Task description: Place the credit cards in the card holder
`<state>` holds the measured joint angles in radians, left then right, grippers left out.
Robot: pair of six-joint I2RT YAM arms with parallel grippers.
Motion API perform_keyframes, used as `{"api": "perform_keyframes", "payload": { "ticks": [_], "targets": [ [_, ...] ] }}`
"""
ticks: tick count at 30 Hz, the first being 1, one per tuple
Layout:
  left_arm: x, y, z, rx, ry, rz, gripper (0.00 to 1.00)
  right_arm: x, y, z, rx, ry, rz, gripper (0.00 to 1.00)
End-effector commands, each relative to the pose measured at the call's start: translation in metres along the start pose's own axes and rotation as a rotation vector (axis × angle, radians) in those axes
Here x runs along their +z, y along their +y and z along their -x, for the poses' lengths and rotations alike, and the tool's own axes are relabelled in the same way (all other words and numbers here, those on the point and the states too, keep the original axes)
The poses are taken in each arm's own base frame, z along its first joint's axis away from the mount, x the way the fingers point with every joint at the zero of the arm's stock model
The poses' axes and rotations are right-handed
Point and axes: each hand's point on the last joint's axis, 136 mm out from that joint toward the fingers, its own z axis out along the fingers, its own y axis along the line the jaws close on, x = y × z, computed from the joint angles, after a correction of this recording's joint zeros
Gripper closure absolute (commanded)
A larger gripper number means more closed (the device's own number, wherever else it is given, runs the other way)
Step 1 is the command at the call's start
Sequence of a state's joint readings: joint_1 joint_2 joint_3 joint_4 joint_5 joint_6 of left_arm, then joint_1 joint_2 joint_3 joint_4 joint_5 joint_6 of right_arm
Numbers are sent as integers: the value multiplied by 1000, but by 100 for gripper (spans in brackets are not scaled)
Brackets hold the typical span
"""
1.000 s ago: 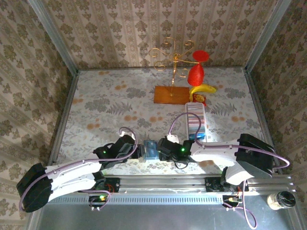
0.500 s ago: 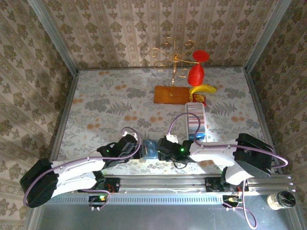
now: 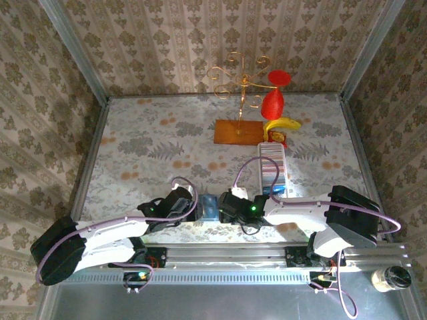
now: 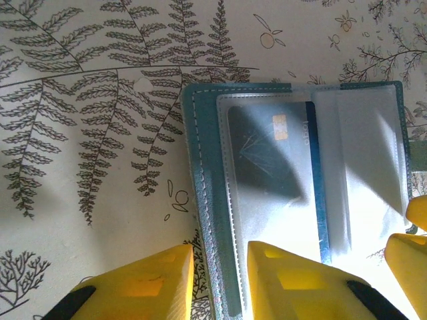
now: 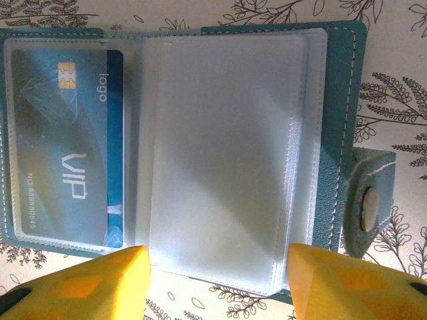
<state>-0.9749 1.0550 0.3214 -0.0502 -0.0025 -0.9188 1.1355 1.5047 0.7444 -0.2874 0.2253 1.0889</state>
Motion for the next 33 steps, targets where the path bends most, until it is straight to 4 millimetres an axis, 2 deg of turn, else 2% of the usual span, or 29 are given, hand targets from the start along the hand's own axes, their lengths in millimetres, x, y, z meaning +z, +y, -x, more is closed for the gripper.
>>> {"api": "perform_keyframes", "payload": {
  "ticks": [1,10,20,26,29,33],
  "targets": [
    [1,-7,3,19,-5,-19,75,-4,11,9,33,-22,33,44],
    [2,-7,2,20,0,-20,81,2,16,6,26,-3,33,47],
    [2,-8,2,22,1,-22,86,7,2,1,25,12,-29,44],
    [4,-6,0,18,4,-22,91,12,1,-1,20,24,-53,42],
    [6,-5,-2,17,12,-18,95,17,6,-3,25,32,-35,42],
    [10,-3,-6,11,23,-14,100,22,23,-1,52,29,31,42]
  ]
}}
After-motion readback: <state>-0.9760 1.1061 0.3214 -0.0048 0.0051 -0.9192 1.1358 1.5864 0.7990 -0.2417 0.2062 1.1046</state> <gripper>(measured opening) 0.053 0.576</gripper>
